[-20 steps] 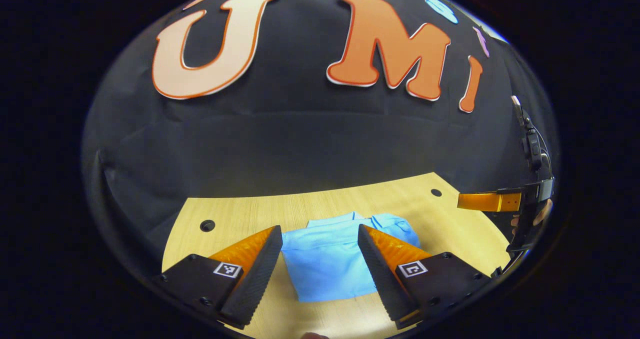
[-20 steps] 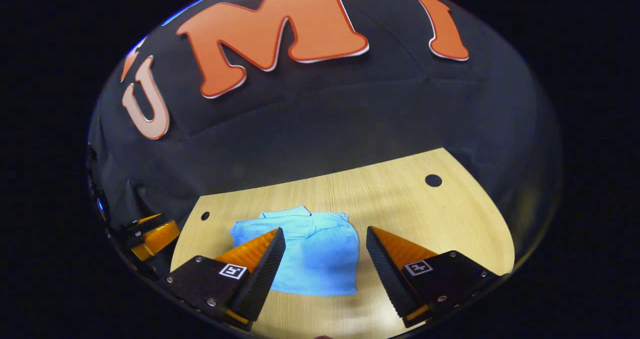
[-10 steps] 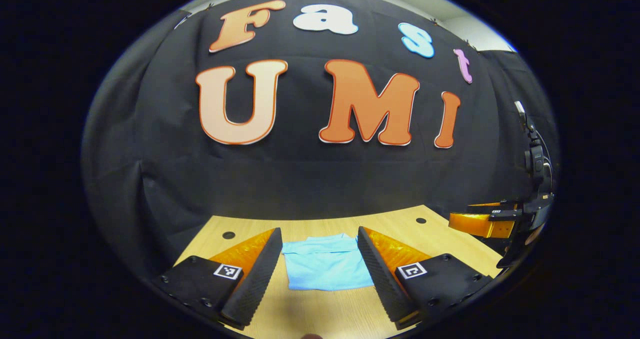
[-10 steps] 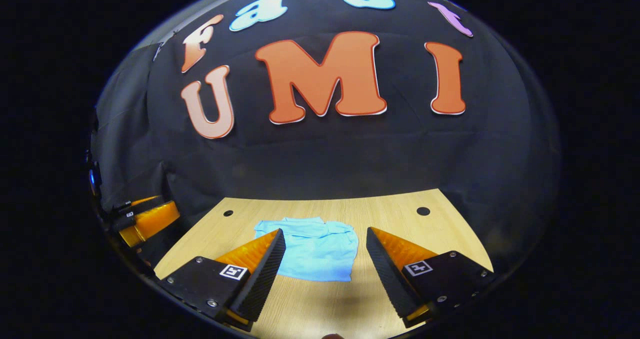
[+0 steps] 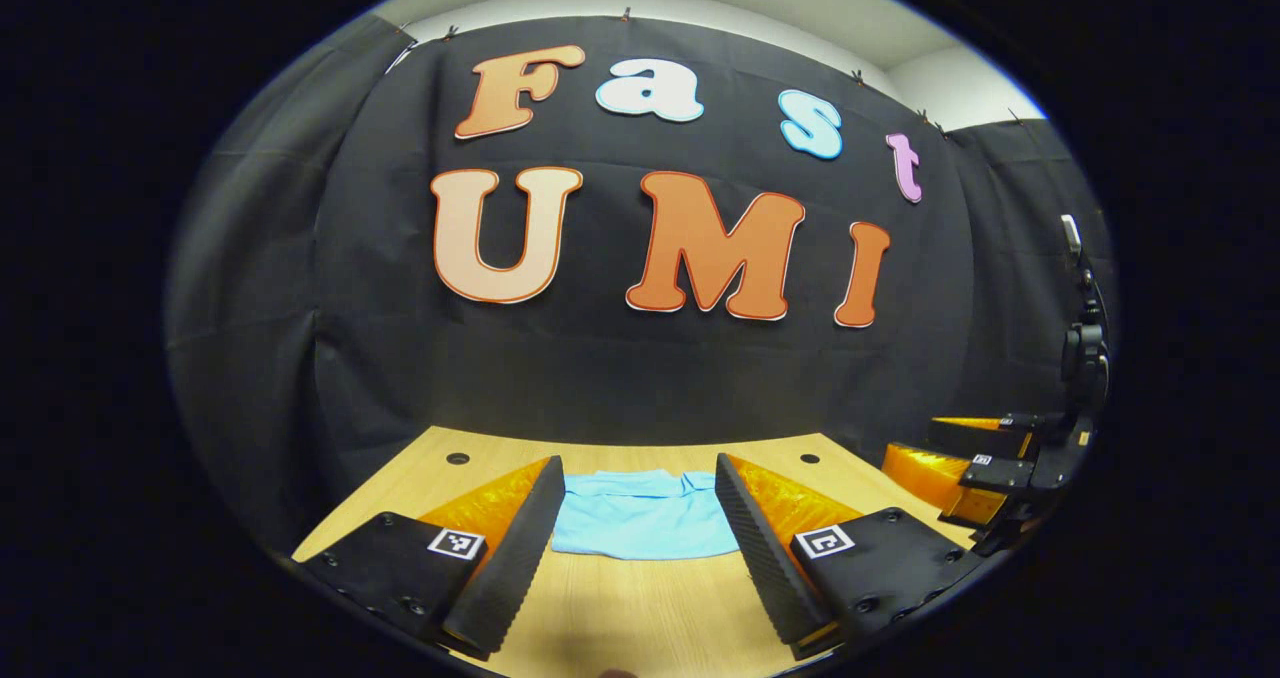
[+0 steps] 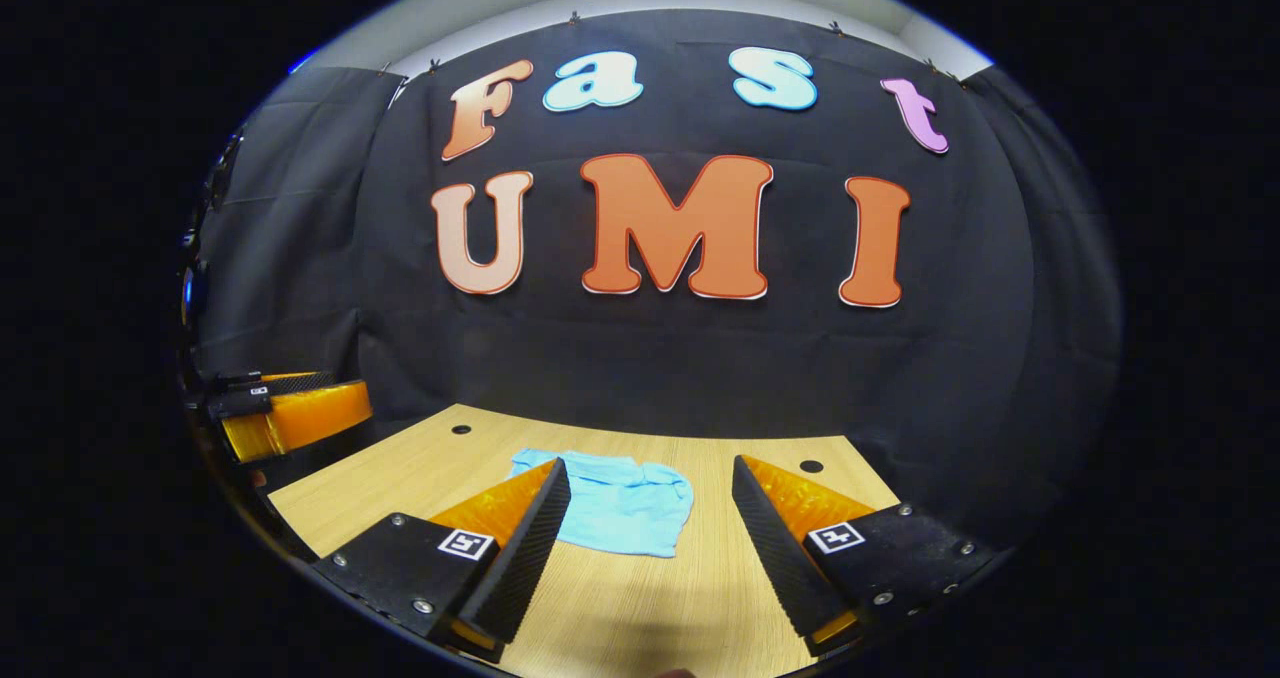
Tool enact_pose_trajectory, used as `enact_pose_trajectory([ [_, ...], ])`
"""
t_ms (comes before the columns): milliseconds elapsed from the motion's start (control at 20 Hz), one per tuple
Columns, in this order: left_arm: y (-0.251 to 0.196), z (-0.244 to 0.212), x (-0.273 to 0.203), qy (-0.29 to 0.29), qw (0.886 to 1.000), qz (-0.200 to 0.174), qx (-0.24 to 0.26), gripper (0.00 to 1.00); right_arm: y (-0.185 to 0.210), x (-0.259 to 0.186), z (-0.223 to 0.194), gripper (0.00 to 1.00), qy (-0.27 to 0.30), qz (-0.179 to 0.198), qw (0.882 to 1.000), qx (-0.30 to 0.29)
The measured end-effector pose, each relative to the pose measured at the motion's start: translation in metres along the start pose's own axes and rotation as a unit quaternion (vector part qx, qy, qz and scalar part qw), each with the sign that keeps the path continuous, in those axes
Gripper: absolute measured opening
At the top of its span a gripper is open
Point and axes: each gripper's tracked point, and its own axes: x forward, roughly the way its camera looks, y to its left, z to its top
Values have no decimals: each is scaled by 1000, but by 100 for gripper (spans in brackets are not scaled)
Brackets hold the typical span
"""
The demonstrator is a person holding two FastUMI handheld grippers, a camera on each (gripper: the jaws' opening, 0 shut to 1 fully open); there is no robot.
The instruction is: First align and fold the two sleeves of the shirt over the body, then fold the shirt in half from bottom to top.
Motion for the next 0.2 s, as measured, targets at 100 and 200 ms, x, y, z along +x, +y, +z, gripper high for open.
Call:
enact_pose_trajectory([
  [100, -3, 2, -8, -5, 1000, 6, 4, 97, 0, -9, -1, 98, 3, 2, 1000, 0],
  [200, -6, 10, -12, -13, 1000, 6, 8, 97, -1, -14, 0, 98, 3, 1, 1000, 2],
])
